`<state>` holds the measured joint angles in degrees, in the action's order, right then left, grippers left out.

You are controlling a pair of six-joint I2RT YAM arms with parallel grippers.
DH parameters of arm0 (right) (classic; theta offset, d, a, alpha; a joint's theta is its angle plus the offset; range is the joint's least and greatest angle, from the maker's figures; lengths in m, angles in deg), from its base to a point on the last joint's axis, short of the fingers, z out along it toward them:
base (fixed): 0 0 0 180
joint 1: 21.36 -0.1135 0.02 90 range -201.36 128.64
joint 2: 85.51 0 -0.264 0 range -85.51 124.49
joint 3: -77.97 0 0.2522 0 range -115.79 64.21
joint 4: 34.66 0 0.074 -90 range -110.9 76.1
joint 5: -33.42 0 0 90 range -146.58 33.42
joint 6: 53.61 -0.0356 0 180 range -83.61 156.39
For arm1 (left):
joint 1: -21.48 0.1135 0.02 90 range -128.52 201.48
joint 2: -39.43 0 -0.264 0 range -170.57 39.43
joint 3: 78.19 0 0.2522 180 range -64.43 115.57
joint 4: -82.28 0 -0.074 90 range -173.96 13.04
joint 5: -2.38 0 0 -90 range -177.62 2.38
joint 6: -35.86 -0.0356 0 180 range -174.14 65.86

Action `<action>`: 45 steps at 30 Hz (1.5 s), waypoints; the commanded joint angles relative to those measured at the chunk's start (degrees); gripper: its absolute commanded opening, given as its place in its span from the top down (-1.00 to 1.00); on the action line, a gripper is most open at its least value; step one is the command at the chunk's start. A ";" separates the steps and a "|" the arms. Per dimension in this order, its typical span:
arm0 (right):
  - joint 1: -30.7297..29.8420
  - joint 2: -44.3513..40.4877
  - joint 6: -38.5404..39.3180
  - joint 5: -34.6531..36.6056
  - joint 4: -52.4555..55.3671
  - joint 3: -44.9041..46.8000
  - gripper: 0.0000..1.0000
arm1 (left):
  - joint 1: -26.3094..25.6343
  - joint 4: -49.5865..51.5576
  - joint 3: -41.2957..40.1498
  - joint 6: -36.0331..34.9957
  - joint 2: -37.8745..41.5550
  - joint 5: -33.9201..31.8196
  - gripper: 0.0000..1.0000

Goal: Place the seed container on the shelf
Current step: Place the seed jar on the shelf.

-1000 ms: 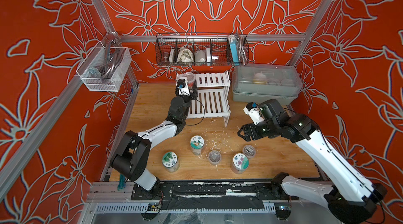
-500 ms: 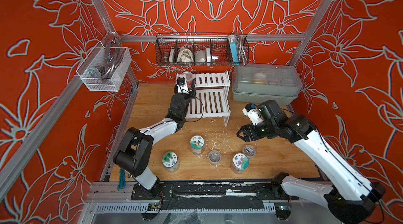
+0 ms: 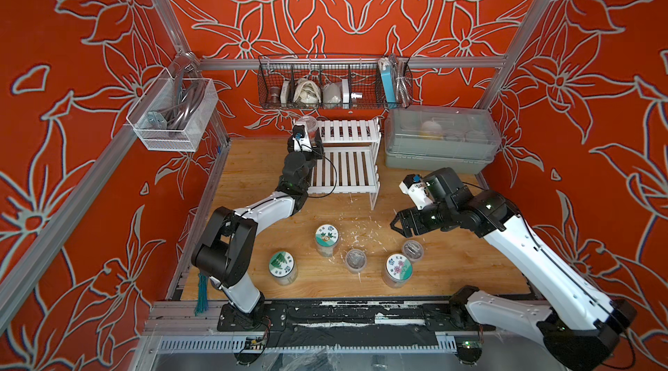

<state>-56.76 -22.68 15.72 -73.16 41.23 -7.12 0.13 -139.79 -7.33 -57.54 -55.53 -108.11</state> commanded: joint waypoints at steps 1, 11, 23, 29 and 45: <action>0.10 0.45 0.54 -0.22 -0.18 -0.25 -0.65 | 0.40 0.60 0.47 -0.29 -1.19 -0.39 -0.34; 0.11 0.69 0.56 -0.29 -0.30 -0.39 -0.66 | 0.40 0.64 -1.00 0.65 -0.81 -0.78 -0.45; 0.13 0.19 0.62 0.05 -0.17 -0.05 -0.65 | 0.36 3.91 -1.02 2.26 1.10 -0.74 -0.58; 0.07 0.22 0.45 -0.20 -0.34 0.14 -0.65 | 0.40 7.23 -1.22 3.13 3.68 -0.76 -0.62; 0.14 -0.32 0.14 -0.35 -0.37 0.83 -0.65 | 0.34 10.94 -4.89 3.85 9.95 3.98 -0.58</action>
<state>-56.76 -22.20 15.92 -73.16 41.19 -7.10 0.16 -129.45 -11.72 -53.85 -47.92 -106.25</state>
